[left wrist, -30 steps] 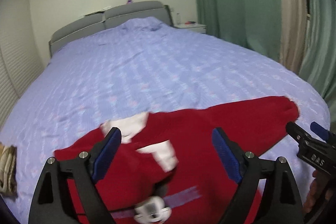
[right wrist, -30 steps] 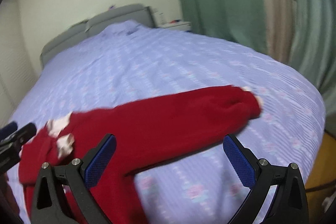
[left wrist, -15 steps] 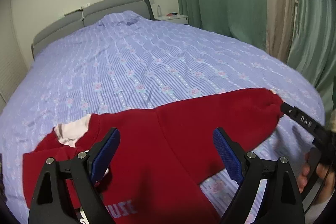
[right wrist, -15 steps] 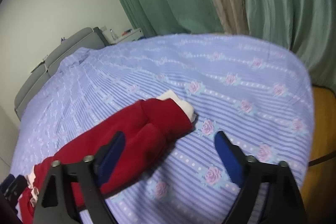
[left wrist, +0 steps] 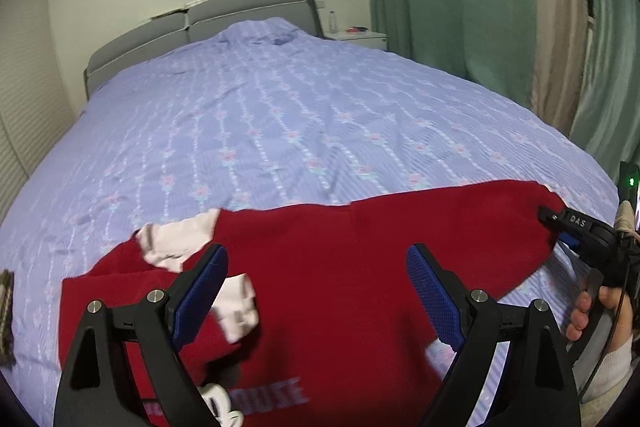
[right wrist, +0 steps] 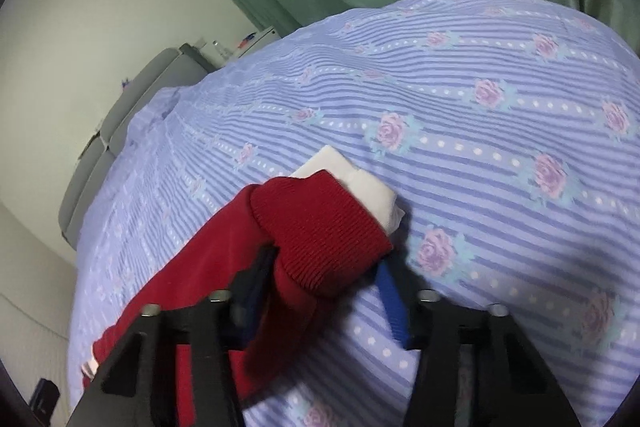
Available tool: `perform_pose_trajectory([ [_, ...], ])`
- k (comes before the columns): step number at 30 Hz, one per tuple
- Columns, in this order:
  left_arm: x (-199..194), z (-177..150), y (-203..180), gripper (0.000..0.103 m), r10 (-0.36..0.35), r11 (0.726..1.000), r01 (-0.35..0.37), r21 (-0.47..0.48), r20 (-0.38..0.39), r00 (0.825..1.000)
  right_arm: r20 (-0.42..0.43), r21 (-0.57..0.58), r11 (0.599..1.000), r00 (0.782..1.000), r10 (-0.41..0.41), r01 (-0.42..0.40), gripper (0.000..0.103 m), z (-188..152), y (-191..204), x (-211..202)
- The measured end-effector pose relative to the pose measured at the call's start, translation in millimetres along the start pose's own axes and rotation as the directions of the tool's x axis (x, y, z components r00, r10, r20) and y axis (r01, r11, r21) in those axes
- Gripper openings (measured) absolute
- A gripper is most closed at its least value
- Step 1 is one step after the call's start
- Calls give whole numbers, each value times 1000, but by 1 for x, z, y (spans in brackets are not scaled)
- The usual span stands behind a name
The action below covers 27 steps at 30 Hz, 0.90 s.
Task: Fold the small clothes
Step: 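Grasp the other sleeve cuff with the right gripper and lift it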
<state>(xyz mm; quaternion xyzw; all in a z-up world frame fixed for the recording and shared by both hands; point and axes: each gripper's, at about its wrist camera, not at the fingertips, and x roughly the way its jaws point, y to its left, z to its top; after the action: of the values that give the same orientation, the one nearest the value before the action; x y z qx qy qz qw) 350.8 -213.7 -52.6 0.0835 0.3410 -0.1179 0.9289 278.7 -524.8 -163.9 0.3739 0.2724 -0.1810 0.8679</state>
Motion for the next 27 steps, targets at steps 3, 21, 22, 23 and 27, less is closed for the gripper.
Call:
perform_pose_trajectory([
  [3,-9,-5,21,91,24,999,-24,-26,4,1000,26,-51,999,1000,-17,19,30,1,11,-11],
  [21,-87,-64,210,94,239,957,-231,-179,27,971,282,-753,655,929,241,59,30,-78,291,-155],
  [22,-89,-70,220,94,249,953,-242,-182,19,968,269,-773,632,930,250,54,30,-88,302,-154],
  [23,-91,-76,226,94,257,950,-251,-184,13,966,248,-802,596,932,264,44,30,-103,317,-152],
  [27,-93,-101,254,94,294,938,-293,-187,-25,956,181,-887,460,940,289,30,30,-160,357,-141],
])
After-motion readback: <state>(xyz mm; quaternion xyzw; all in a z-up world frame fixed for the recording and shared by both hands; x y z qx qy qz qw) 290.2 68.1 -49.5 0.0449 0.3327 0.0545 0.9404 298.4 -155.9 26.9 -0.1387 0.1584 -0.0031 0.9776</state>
